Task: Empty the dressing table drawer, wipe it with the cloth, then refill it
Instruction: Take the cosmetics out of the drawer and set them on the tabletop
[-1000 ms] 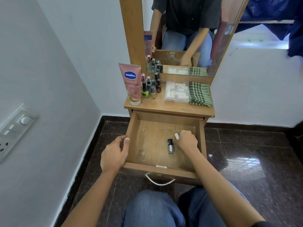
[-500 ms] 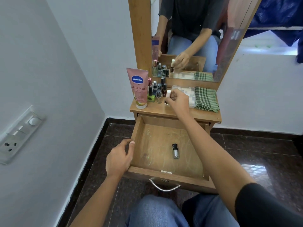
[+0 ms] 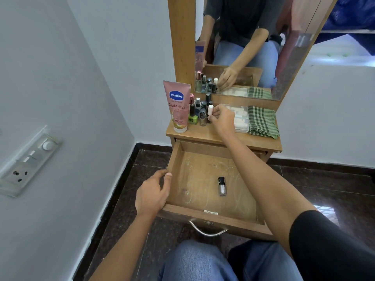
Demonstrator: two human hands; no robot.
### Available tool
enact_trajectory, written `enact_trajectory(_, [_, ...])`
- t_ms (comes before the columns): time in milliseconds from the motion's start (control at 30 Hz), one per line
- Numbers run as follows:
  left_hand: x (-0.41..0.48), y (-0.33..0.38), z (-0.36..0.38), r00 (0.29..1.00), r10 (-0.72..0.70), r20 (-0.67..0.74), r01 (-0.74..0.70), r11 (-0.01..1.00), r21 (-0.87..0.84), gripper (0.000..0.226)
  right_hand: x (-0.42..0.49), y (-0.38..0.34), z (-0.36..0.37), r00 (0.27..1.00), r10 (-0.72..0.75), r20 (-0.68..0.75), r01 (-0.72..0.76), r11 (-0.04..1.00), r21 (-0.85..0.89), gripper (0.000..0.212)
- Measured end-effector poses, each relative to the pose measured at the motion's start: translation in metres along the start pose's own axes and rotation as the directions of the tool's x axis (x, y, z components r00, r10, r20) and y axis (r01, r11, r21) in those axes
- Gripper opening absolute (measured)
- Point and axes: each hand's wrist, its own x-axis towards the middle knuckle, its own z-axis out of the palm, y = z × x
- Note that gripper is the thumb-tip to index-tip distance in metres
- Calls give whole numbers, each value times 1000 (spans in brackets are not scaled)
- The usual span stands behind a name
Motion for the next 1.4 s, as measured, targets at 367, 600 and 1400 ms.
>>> enact_trajectory(367, [0,1,-1,1000,-4,8,4,1000,20,47,-73,1,-31,987,-140,-85,150,980,127,10])
enact_trajectory(600, [1,0,0,1000,5,4,-5,1000,25,48,-133,45,-49,821,385,422,-161,865,-476,41])
enact_trajectory(1400, [1,0,-1,1000,19,1,-19,1000,22,47,-103,6,-46,973,81,214,-135,958,254,19])
